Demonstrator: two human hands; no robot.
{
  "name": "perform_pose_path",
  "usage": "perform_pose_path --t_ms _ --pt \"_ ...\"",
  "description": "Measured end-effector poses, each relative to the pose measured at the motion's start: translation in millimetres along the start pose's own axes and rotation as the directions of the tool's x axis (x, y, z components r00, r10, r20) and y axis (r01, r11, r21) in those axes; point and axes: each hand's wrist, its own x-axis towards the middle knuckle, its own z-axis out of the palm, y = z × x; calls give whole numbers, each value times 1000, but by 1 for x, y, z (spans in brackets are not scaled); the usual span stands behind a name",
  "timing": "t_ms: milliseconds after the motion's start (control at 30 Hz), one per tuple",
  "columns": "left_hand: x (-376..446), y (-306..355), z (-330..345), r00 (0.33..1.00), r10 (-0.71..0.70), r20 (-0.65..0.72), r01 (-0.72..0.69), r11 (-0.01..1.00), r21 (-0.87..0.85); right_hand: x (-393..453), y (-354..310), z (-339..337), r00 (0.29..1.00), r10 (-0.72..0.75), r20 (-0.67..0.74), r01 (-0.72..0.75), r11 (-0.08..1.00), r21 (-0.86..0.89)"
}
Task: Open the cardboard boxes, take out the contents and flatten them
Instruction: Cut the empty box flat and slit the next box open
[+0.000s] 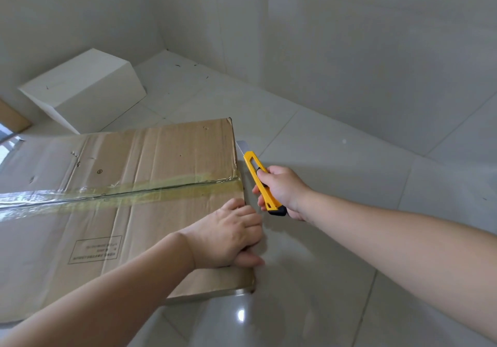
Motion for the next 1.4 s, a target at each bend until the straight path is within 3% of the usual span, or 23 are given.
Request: perform_pose_path --t_ms 300,500,1400 --pt "4 -10 3 996 -73 -55 70 996 -46 29 -13 15 999 2 -40 -2 1000 -8" --pt "-4 -7 -1 994 -106 -13 105 993 -54 36 -7 13 999 -30 -44 28 999 -36" --pt "12 -6 -3 999 -36 -40 37 998 45 24 4 8 997 -81 -7 80 996 -39"
